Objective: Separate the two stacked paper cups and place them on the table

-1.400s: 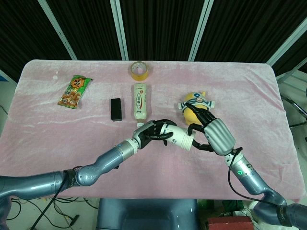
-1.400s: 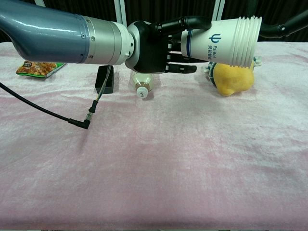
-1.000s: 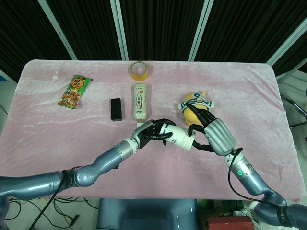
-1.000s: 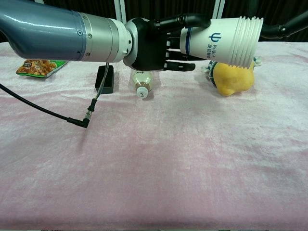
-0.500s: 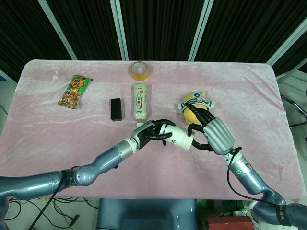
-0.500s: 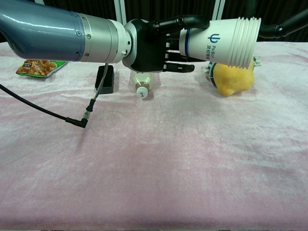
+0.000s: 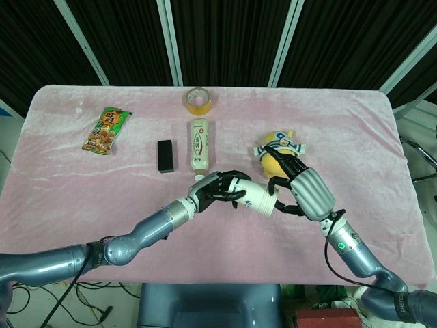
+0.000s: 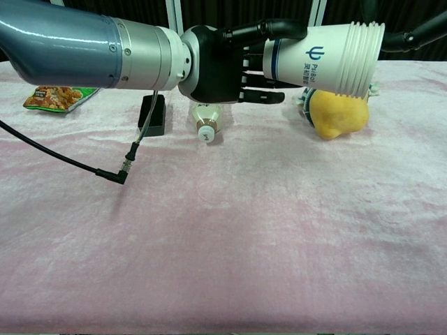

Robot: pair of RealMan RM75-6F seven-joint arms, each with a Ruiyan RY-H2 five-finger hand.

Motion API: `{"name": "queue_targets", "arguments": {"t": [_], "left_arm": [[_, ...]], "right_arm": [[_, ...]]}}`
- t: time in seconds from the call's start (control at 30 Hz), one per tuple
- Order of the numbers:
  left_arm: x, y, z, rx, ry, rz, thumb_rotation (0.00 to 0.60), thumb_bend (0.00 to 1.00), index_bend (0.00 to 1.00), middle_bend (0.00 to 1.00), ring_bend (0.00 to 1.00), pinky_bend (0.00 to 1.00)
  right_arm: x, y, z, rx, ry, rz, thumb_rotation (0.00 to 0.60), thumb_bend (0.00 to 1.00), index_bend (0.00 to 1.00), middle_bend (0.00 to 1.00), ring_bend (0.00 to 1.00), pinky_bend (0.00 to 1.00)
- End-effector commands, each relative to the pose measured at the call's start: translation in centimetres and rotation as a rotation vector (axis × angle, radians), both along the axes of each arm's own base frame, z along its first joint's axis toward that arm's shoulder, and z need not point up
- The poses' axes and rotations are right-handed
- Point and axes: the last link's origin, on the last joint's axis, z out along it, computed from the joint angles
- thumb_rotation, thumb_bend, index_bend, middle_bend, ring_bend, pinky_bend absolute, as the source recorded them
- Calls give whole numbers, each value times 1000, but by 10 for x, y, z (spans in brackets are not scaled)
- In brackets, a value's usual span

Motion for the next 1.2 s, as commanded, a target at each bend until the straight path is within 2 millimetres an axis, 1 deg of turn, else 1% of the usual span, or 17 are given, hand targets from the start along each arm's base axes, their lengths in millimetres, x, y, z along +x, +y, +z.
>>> {"name": "queue_targets", "arguments": {"t": [0.03,0.33,0.47,0.6,0.63,0.67,0.7,0.9,0.93,1.0,1.07,1.1,1.2], "left_arm": [[-2,2,3,5,-1,4,600,341,368,394,338,566],[-17,12,18,43,7,32,600,341,368,394,338,566],[-28,16,25,53,21,50,600,341,368,394,338,566],[-49,19,35,78,92,41,600,341,370,390,338,566],[-64,25,46,147,178,0,600,341,372,390,338,566],[-74,27,55,227,291,-88,600,341,374,390,338,566],[-80,26,61,267,350,-133,600,341,375,390,339,566],[-95,24,82,404,565,-305,600,341,370,385,329,570],[-98,24,88,443,635,-368,600,341,369,385,329,571],[-101,22,92,482,720,-444,600,341,367,382,325,574],[-106,22,95,524,821,-521,600,341,365,377,321,579],[-114,20,96,555,962,-650,600,341,365,374,320,582],[-116,15,95,573,1061,-706,600,341,365,372,320,588]], "right_arm": [[-2,0,2,7,-4,-8,600,334,667,0,139,177],[-11,1,8,8,-1,-29,600,335,675,0,139,177],[-16,1,12,3,-7,-40,600,335,674,0,139,177],[-25,-1,19,-13,-6,-65,600,335,676,0,139,177],[-31,-3,24,-21,0,-87,600,335,677,0,139,177],[-37,-4,27,-11,19,-108,600,335,677,0,140,177],[-40,-4,30,2,35,-119,600,335,677,0,140,178],[-48,-8,40,79,122,-184,600,345,680,0,142,177],[-50,-8,42,107,153,-203,600,349,680,0,142,177],[-51,-8,44,145,181,-224,600,351,680,0,142,177],[-52,-7,45,197,202,-255,600,353,680,0,142,177],[-55,-4,41,283,231,-303,600,353,680,0,142,177],[-53,-5,41,359,309,-332,600,355,680,0,142,177]]}}
